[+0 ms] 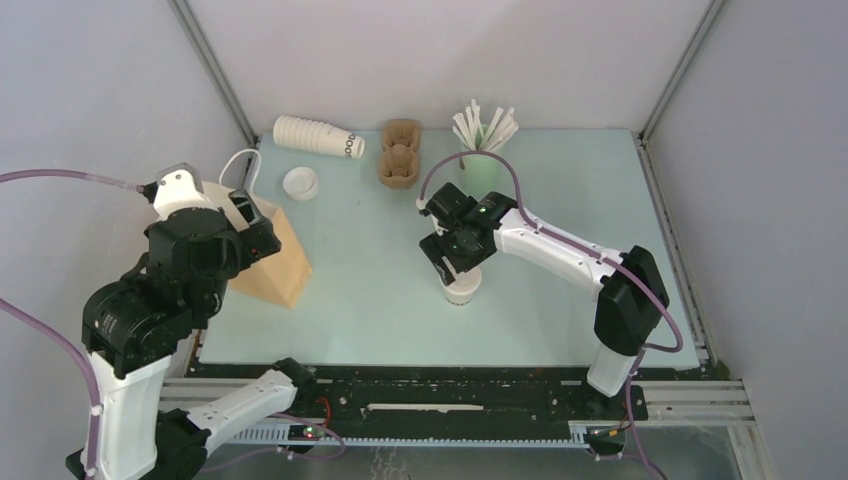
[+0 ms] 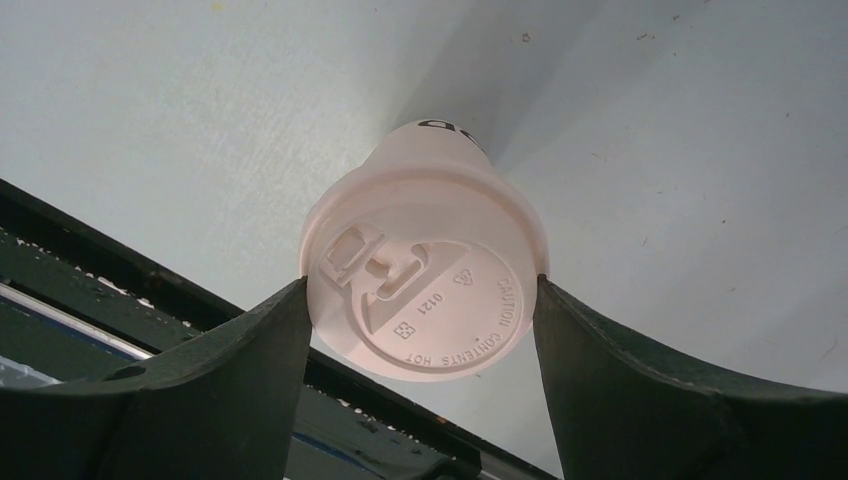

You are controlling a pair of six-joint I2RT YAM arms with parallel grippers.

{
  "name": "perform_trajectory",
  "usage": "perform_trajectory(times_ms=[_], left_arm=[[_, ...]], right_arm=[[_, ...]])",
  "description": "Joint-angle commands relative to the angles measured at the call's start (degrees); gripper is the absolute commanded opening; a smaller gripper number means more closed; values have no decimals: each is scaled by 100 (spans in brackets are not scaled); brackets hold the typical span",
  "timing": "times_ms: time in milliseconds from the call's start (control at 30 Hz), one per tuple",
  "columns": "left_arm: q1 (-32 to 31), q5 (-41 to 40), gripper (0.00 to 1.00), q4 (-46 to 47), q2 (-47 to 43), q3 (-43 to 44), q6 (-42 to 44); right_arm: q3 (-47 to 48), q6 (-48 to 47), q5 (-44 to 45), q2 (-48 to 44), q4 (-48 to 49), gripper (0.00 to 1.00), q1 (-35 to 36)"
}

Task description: Pack the takeout coffee

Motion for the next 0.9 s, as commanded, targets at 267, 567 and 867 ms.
perform_trajectory(times_ms=[267, 567, 867], left_arm=[[1892, 38, 100, -128, 441, 463, 246], [4018, 1560, 97, 612, 592, -723, -606], [4378, 1029, 62, 1720, 790, -1367, -215]], right_arm=[[48, 101, -132, -867, -96, 74, -211], [-237, 119, -510, -1472, -71, 71, -451], [-482, 152, -958, -2055, -106, 69, -780]])
